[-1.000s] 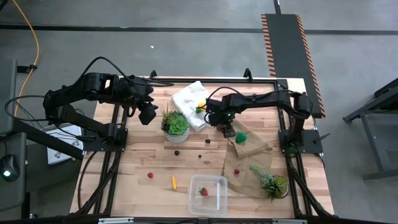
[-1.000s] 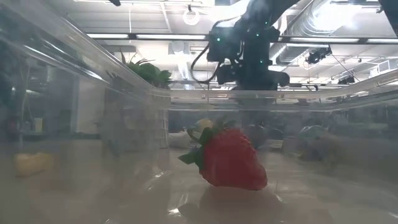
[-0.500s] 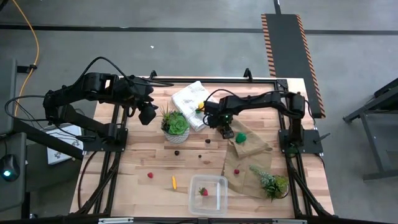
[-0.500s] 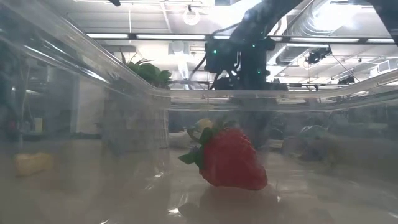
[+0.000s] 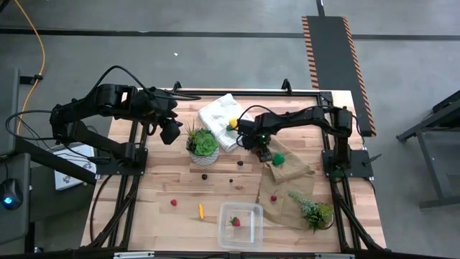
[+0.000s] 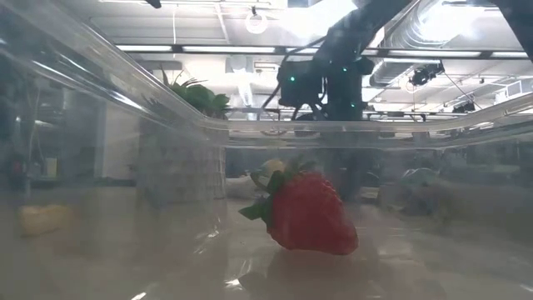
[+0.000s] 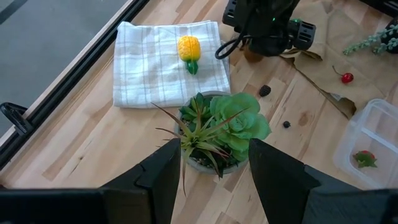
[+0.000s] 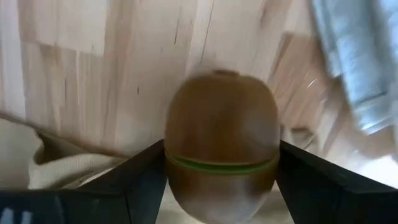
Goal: Pick and placing Produce into tupperware
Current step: Put the brown kiwi into the transparent bin, then put the green bell pepper into the transparent bin
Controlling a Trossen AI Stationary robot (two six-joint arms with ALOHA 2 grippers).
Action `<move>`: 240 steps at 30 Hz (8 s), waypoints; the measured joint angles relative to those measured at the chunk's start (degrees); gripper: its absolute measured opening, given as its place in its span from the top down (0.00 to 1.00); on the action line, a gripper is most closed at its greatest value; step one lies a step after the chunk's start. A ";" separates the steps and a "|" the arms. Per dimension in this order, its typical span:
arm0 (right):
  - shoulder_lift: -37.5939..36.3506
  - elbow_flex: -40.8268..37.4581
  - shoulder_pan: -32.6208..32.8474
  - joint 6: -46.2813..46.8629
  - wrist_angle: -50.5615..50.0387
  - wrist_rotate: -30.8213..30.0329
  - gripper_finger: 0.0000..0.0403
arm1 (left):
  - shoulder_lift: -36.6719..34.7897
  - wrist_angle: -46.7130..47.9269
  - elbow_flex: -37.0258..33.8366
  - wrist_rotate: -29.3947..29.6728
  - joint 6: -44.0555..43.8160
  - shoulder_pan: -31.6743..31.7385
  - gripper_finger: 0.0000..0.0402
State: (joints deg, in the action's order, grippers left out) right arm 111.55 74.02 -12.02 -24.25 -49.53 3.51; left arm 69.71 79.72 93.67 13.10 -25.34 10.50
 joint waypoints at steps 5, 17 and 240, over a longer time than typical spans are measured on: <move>0.00 -0.31 0.12 1.73 0.87 -0.04 0.35 | 0.00 0.00 0.00 0.00 0.00 0.00 0.55; 0.00 -0.27 0.16 2.32 2.14 -0.04 0.45 | 0.00 -0.01 0.00 0.01 0.00 0.00 0.55; -40.61 -2.94 25.50 143.96 -34.80 -11.38 0.34 | 0.04 -6.55 0.00 -11.97 10.08 -14.27 0.55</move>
State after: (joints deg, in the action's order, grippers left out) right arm 70.94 71.08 13.49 119.71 -84.33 -7.87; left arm 69.76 73.17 93.67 1.13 -15.26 -3.77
